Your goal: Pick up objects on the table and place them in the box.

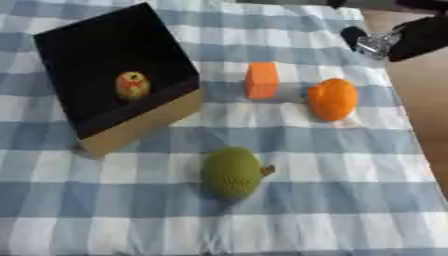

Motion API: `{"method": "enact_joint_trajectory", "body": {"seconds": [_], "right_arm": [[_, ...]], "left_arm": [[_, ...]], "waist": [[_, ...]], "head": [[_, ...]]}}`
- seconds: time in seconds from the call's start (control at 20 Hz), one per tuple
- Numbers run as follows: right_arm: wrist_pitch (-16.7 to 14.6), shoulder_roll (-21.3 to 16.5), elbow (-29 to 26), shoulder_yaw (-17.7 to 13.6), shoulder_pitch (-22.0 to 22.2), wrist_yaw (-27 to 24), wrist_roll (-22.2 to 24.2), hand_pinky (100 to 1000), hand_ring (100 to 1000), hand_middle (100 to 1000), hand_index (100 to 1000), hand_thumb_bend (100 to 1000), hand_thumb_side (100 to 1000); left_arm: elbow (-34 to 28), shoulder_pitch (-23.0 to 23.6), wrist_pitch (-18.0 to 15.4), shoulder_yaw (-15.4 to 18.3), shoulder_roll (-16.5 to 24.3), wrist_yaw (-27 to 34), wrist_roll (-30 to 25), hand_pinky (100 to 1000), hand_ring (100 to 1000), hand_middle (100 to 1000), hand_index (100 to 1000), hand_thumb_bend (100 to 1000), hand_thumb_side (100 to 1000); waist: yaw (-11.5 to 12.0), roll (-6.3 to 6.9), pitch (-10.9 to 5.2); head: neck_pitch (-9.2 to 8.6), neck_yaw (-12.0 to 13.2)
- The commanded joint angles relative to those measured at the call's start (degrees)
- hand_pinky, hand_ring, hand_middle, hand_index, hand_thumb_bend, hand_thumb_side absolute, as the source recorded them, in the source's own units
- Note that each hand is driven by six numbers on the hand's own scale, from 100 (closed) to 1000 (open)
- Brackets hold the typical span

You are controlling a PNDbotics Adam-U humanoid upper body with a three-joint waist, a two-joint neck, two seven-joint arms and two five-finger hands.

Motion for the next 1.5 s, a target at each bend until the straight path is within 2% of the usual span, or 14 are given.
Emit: {"method": "enact_joint_trajectory", "body": {"seconds": [0.05, 0.3, 0.55, 0.7, 0.75, 0.85, 0.95, 1.0, 1.05, 1.15, 1.25, 1.5], "right_arm": [[-1.24, 2.11, 5.25, 1.4, -3.43, 2.34, 2.16, 883, 942, 831, 915, 100, 694], [-3.45, 7.62, 13.65, 3.38, -7.73, 4.64, 4.39, 886, 946, 832, 917, 100, 725], [-5.63, 12.06, 20.01, 3.86, -9.75, 5.5, 6.51, 898, 961, 837, 952, 100, 684], [-6.63, 13.45, 22.28, 3.69, -10.19, 5.74, 7.84, 903, 966, 839, 953, 100, 628], [-6.75, 13.93, 22.96, 3.6, -10.33, 5.63, 8.27, 911, 974, 839, 957, 100, 563], [-6.55, 14.87, 24.31, 3.41, -10.71, 4.89, 9.32, 915, 977, 833, 955, 100, 522], [-6.27, 15.83, 25.54, 3.21, -11.11, 4.57, 10.39, 920, 981, 830, 953, 100, 433], [-6.25, 16.3, 26.1, 3.11, -11.3, 4.78, 10.88, 921, 981, 830, 953, 100, 426], [-6.28, 16.75, 26.59, 3.0, -11.49, 5.2, 11.25, 929, 988, 837, 956, 147, 367], [-6.52, 17.51, 27.26, 2.82, -11.81, 6.59, 11.43, 937, 992, 848, 960, 219, 329], [-6.96, 18.03, 27.61, 2.82, -12.0, 8.04, 11.37, 942, 992, 852, 960, 266, 323], [-7.46, 19.18, 28.32, 2.59, -12.41, 11.29, 9.76, 950, 994, 852, 965, 311, 343]], "left_arm": [[-0.98, -0.31, 0.02, 0.02, 1.11, 0.19, -0.19, 747, 870, 750, 803, 561, 639], [-0.98, -0.33, 0.03, -0.05, 0.88, 0.32, -0.28, 746, 870, 750, 803, 560, 640], [-0.98, -0.56, 0.01, -0.14, 0.53, 0.5, -0.41, 747, 870, 750, 803, 560, 639], [-0.98, -0.67, 0.0, -0.18, 0.39, 0.59, -0.48, 747, 870, 750, 803, 560, 639], [-0.98, -0.71, -0.01, -0.21, 0.36, 0.61, -0.51, 747, 870, 750, 803, 560, 639], [-0.98, -0.77, -0.02, -0.24, 0.27, 0.66, -0.57, 747, 870, 750, 803, 560, 639], [-0.98, -0.83, -0.01, -0.27, 0.19, 0.71, -0.59, 747, 870, 750, 803, 560, 639], [-0.98, -0.85, -0.02, -0.28, 0.16, 0.73, -0.61, 747, 870, 750, 803, 560, 639], [-0.98, -0.88, -0.03, -0.3, 0.11, 0.75, -0.63, 747, 871, 750, 803, 560, 639], [-0.98, -1.0, -0.06, -0.31, 0.01, 0.79, -0.65, 747, 871, 750, 803, 560, 638], [-0.98, -1.08, -0.09, -0.35, -0.08, 0.85, -0.7, 747, 871, 750, 803, 559, 639], [-0.98, -1.3, -0.14, -0.41, -0.22, 0.97, -0.83, 747, 871, 750, 803, 559, 638]], "waist": [[-0.05, -0.42, -2.06], [0.01, -0.25, -2.13], [0.28, -0.08, -2.19], [0.43, -0.04, -2.21], [0.48, -0.03, -2.21], [0.56, 0.0, -2.22], [0.63, 0.02, -2.24], [0.65, 0.02, -2.25], [0.69, 0.03, -2.25], [0.81, 0.04, -2.24], [0.91, 0.02, -2.23], [1.14, 0.0, -2.21]], "head": [[0.42, -0.39], [0.58, -0.98], [0.73, -1.55], [0.85, -1.67], [0.9, -1.72], [0.99, -1.84], [1.16, -2.01], [1.23, -2.06], [1.3, -2.12], [1.39, -2.22], [1.45, -2.3], [1.64, -2.39]]}}
